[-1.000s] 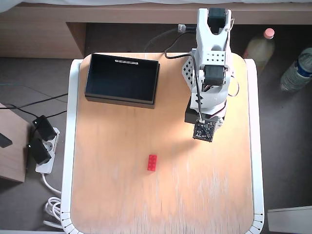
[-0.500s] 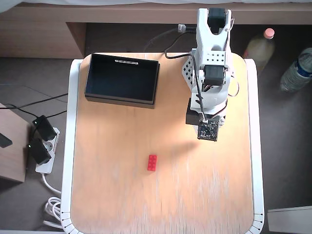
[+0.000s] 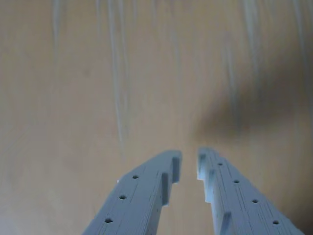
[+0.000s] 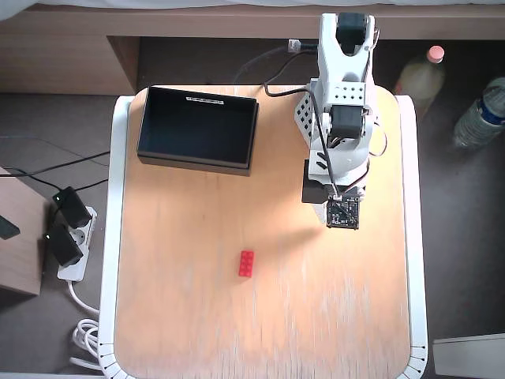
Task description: Grasp a lego block and put it in the bin.
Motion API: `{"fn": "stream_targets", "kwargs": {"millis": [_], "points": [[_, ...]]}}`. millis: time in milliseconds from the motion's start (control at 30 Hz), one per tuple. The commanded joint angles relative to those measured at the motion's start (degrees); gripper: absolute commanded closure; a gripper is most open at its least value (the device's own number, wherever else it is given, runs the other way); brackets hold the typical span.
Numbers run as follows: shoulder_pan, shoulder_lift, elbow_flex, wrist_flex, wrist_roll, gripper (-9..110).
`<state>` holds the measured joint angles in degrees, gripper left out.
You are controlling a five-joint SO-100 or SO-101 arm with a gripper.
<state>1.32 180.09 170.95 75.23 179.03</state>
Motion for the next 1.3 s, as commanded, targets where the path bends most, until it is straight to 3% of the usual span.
{"fn": "stream_targets", "kwargs": {"millis": [0,633,1267], "points": [[0.8,-6.1,-6.1,0.3,0.2,101],[12.3,-39.6,-43.4,0.3,6.6,101],[25.1,-69.1,-62.3,-7.4,22.0,101]]}}
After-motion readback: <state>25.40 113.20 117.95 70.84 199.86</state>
